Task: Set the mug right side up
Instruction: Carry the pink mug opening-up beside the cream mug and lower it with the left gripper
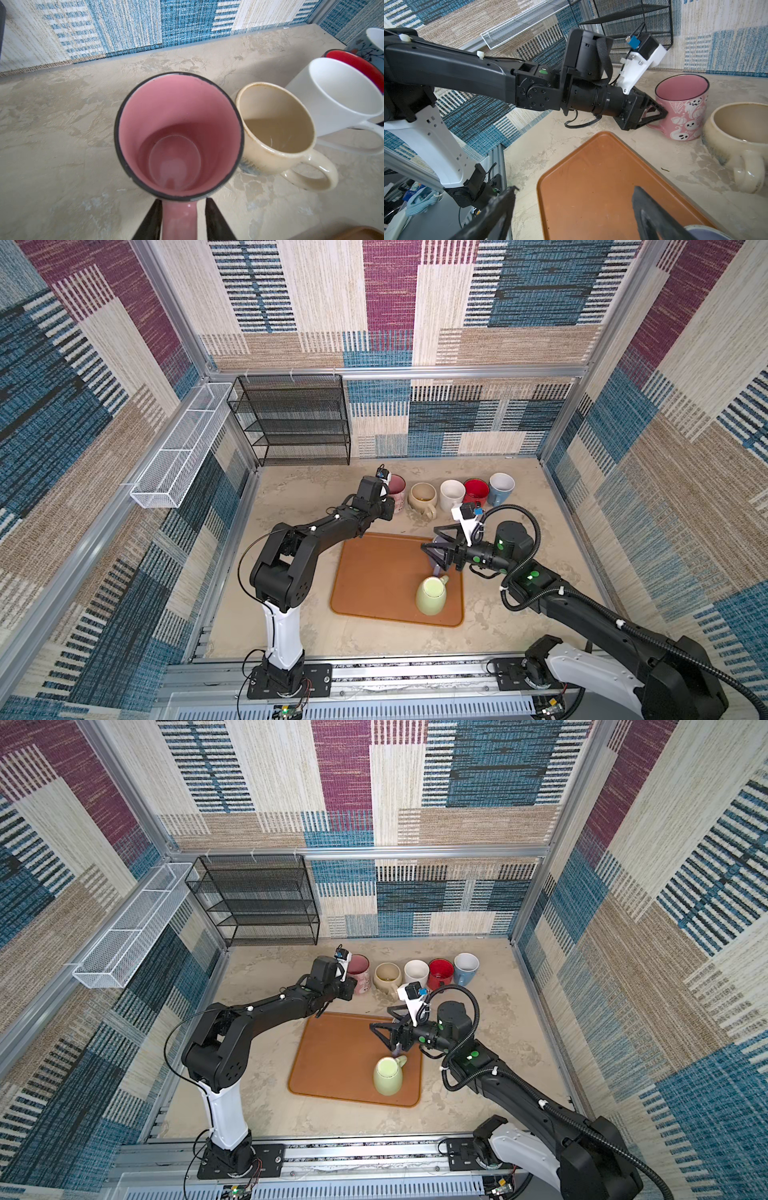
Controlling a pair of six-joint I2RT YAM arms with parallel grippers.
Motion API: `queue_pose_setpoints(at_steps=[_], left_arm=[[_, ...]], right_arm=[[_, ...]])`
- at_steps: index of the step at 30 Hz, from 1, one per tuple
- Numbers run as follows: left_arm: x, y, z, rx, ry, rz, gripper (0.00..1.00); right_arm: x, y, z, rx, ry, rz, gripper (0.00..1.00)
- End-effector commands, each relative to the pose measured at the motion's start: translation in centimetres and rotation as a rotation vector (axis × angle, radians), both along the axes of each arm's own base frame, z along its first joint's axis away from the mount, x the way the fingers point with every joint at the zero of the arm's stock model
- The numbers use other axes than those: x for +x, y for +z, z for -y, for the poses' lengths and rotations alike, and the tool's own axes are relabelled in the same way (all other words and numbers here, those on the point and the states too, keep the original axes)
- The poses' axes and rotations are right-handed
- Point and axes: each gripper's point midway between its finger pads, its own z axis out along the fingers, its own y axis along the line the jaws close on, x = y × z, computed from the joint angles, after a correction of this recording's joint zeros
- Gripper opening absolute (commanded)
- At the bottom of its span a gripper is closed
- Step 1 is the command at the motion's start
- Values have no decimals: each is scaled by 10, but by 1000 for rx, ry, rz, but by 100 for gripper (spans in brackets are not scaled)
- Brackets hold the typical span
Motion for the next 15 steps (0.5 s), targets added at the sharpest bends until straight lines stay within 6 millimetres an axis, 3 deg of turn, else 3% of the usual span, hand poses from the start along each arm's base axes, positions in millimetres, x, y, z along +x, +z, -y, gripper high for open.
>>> queue_pose_setpoints(at_steps=[1, 9, 15], left_arm=[[1, 15, -3, -2, 12, 45, 42], [-17, 48, -17, -29, 52, 50, 56], [-44, 72, -28, -114, 81, 35, 67]], right_arm=[[13, -6, 4, -39, -66, -42, 89], [38, -32, 17, -169, -219, -194, 89], [42, -49, 34, -224, -327, -285, 89]])
